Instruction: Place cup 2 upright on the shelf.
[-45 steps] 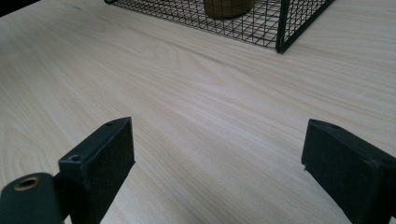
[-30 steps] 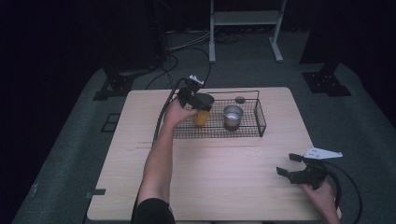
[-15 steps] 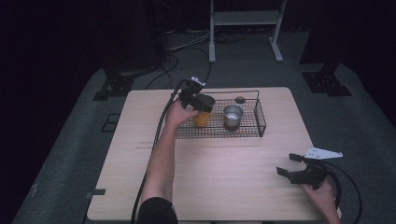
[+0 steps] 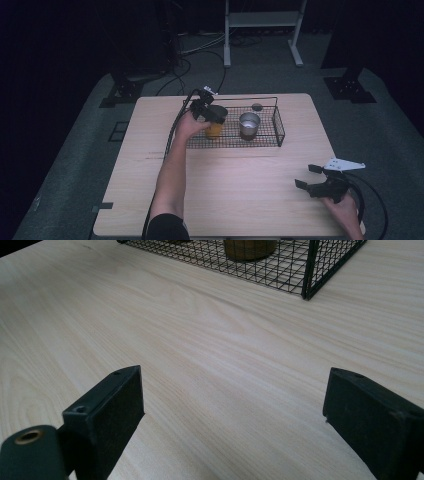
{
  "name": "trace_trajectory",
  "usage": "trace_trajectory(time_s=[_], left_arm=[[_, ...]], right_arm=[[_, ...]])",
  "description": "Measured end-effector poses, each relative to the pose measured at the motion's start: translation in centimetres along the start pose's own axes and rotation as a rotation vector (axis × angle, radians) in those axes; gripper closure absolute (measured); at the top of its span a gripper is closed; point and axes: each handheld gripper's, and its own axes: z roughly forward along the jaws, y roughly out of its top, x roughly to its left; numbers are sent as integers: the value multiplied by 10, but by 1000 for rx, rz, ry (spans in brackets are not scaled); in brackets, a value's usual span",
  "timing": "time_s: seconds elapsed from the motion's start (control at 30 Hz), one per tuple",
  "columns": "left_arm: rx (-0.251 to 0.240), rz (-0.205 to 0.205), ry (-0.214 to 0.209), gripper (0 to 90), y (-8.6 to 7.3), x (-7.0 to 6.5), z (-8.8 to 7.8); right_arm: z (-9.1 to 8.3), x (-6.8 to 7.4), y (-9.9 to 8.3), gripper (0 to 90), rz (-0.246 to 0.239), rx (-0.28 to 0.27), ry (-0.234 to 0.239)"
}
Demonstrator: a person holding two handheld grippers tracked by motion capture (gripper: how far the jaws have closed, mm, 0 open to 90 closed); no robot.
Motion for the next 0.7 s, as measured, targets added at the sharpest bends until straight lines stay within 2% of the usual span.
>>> trace_trajectory(time_s=[0.27, 0.7], left_arm=[[7, -5, 4, 86, -4, -2, -2], [22, -17, 12, 67, -20, -1, -10]], right_arm=[[0, 1, 0, 85, -2, 1, 2], [3, 4, 2, 85, -10, 5, 10]])
